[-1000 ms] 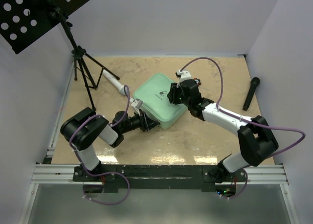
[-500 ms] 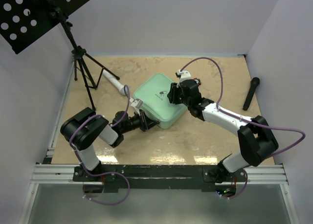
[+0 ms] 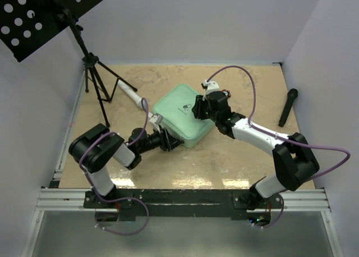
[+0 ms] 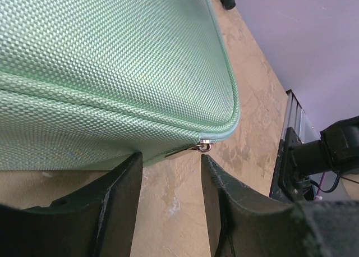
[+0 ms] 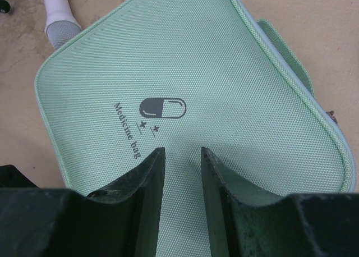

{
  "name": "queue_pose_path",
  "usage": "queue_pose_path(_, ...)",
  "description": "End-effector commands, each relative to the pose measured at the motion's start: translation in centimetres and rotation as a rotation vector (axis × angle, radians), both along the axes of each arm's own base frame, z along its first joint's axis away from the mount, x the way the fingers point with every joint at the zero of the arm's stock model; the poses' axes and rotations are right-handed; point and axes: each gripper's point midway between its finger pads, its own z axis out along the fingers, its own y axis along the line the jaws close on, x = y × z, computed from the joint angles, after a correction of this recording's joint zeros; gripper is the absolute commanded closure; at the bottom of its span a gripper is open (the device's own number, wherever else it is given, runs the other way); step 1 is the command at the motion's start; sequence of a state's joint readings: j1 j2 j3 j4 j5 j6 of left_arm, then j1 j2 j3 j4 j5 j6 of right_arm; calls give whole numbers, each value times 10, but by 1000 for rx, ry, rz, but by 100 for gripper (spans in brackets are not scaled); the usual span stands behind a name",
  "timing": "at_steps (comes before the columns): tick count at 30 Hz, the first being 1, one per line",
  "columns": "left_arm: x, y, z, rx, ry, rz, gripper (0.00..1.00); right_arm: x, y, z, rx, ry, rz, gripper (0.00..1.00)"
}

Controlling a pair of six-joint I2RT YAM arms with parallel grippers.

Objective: Organize the medicine kit
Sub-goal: Zip the medicine box at the center of the board.

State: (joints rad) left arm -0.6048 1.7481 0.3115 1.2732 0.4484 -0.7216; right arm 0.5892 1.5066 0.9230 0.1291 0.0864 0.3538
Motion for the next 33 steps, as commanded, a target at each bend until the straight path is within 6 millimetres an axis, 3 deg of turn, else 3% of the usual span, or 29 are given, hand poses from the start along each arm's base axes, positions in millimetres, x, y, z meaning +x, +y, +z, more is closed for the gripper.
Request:
queue_pose_path(1,1,5,150,-365,-560,31,49,3,4,6,9,-36,10,64)
queue_pose_path(13,-5,-6,161,-396,-584,-34,57,3,5,6,11,-36,10,64)
queue_pose_path(20,-15,-18,164,-412,-585,-102,55,3,6,5,14,-33,13,64)
queue_pose_path(29,-14,-19,160,-407,-574,-98,55,0,1,3,4,-27,-3,64)
queue_pose_path(33,-13,-16,157,-399,-570,-79,54,-9,-7,13,27,-45,-25,64)
